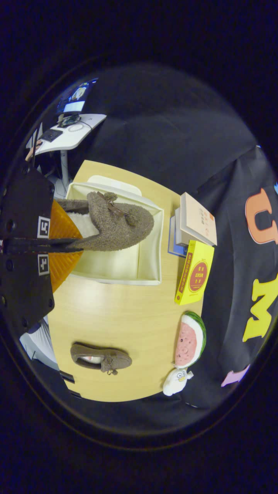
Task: Open the storage box then place both shoes into the box .Put the left shoe in first, then the right shoe, with the right side of both shoes facing outward in a uniform manner.
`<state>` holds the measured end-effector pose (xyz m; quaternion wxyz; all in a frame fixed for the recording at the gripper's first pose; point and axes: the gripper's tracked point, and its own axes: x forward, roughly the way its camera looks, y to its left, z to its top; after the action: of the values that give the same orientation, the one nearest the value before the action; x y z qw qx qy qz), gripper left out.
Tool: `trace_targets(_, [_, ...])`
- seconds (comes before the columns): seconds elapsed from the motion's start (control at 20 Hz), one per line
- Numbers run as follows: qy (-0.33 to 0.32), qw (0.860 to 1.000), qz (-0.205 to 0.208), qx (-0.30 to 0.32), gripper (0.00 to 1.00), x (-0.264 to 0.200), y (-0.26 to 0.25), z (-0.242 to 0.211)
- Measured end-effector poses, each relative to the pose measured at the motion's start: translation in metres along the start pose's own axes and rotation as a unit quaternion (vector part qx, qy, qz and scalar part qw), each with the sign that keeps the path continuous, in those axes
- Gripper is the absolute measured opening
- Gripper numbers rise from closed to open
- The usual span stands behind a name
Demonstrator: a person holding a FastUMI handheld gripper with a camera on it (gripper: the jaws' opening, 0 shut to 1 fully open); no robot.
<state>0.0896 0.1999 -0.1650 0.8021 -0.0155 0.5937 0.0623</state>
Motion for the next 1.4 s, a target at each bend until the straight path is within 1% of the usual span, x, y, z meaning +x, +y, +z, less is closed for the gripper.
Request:
trace_targets(0.2, [-0.01, 0.999, 0.005, 0.036, 0.0, 0.044, 0.011, 0.018])
trace_targets(0.35, [-0.014, 0.998, 0.016, 0.051, 0.0, 0.079, 0.023, 0.017])
trace_targets(0.4, [-0.01, 0.998, 0.016, 0.052, 0.01, 0.091, 0.028, 0.013])
trace_targets(0.5, [0.014, 0.998, 0.007, 0.056, 0.0, 0.115, 0.038, -0.004])
trace_targets(0.6, [0.038, 0.998, 0.007, 0.049, 0.01, 0.137, 0.046, -0.017])
trace_targets(0.7, [0.05, 0.997, 0.001, 0.053, 0.0, 0.152, 0.051, -0.023])
trace_targets(0.75, [0.05, 0.997, -0.009, 0.053, 0.01, 0.161, 0.05, -0.025])
trace_targets(0.9, [0.055, 0.998, -0.018, 0.029, 0.01, 0.168, 0.055, -0.026])
trace_targets(1.0, [0.059, 0.998, -0.025, 0.027, 0.0, 0.17, 0.055, -0.031])
trace_targets(1.15, [0.085, 0.995, -0.017, 0.041, 0.01, 0.178, 0.057, -0.042])
trace_targets(1.25, [0.079, 0.996, -0.011, 0.04, 0.01, 0.176, 0.057, -0.041])
trace_targets(1.35, [0.092, 0.995, 0.008, 0.041, 0.09, 0.17, 0.063, -0.045])
trace_targets(1.4, [0.1, 0.993, 0.03, 0.049, 0.13, 0.171, 0.066, -0.045])
